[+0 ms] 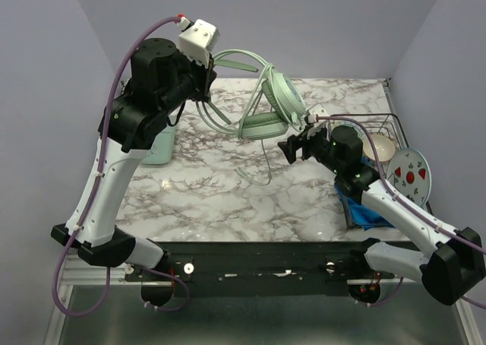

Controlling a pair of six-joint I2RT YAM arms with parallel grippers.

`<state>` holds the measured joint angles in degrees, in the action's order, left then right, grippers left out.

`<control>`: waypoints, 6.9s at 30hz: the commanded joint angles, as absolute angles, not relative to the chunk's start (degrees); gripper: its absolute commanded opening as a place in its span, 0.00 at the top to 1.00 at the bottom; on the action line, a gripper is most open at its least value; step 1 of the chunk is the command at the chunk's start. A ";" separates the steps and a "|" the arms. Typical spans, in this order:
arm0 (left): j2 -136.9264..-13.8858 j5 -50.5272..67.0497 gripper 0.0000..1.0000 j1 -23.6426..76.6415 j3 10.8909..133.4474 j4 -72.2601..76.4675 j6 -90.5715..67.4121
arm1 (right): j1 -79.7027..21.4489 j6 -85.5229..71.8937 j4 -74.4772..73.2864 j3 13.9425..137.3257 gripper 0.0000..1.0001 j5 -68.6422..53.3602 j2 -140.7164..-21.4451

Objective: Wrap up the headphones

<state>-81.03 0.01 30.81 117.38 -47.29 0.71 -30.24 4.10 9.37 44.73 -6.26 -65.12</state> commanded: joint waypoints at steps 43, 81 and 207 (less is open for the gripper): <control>-107.05 -24.59 1.00 1.32 134.65 -25.50 -2.66 | -62.04 10.45 -2.07 55.72 0.99 -17.06 -88.51; -77.88 -14.44 1.00 30.49 70.39 -13.95 35.52 | -35.61 18.81 -27.16 92.45 0.99 16.96 -81.91; -79.28 5.45 1.00 18.81 120.50 -40.17 -12.31 | -42.10 2.29 31.64 74.18 0.20 0.35 -101.16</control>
<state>-81.62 4.69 18.11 117.64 -42.63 -10.98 -43.05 2.59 28.97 71.48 0.12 -99.61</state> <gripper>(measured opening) 0.047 0.826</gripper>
